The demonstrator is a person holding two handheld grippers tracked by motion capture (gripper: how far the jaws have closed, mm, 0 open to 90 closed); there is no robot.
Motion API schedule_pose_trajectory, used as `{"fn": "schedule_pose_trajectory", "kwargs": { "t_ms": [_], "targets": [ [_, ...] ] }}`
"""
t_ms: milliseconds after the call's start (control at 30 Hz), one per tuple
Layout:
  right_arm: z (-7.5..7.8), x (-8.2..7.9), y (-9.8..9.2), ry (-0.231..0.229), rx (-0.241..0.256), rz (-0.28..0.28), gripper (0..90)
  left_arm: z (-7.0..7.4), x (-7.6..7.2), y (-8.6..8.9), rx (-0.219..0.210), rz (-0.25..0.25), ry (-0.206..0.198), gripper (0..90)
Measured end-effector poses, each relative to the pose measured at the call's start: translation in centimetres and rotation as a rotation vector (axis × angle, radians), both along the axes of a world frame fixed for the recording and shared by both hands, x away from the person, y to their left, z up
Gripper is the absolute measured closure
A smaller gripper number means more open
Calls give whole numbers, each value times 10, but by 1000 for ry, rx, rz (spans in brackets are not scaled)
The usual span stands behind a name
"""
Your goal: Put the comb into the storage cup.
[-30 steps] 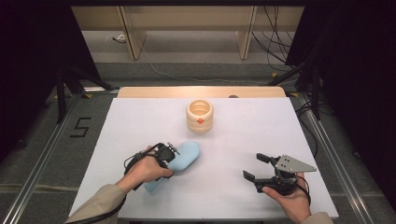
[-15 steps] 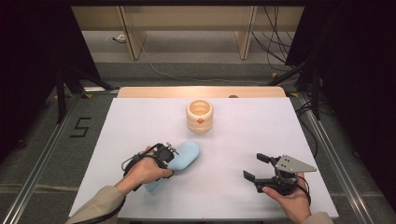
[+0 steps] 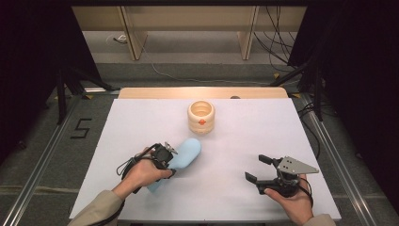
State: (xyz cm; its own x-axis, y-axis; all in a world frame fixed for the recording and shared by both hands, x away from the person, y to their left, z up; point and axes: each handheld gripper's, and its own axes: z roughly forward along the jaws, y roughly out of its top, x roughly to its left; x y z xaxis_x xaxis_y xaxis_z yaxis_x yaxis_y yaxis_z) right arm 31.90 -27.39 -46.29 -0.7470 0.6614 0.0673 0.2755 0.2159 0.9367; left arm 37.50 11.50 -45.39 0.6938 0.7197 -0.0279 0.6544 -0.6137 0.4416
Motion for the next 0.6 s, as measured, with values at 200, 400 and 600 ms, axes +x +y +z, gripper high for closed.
{"fn": "schedule_pose_trajectory", "kwargs": {
  "t_ms": [200,400,600],
  "targets": [
    [0,0,0,1,-2,1,162,2,-2,3,-37,17,-26,694],
    [0,0,0,2,-2,0,162,2,-4,4,-72,33,-57,695],
    [0,0,0,2,-2,1,162,4,-6,5,-100,53,-113,694]
  ]
}}
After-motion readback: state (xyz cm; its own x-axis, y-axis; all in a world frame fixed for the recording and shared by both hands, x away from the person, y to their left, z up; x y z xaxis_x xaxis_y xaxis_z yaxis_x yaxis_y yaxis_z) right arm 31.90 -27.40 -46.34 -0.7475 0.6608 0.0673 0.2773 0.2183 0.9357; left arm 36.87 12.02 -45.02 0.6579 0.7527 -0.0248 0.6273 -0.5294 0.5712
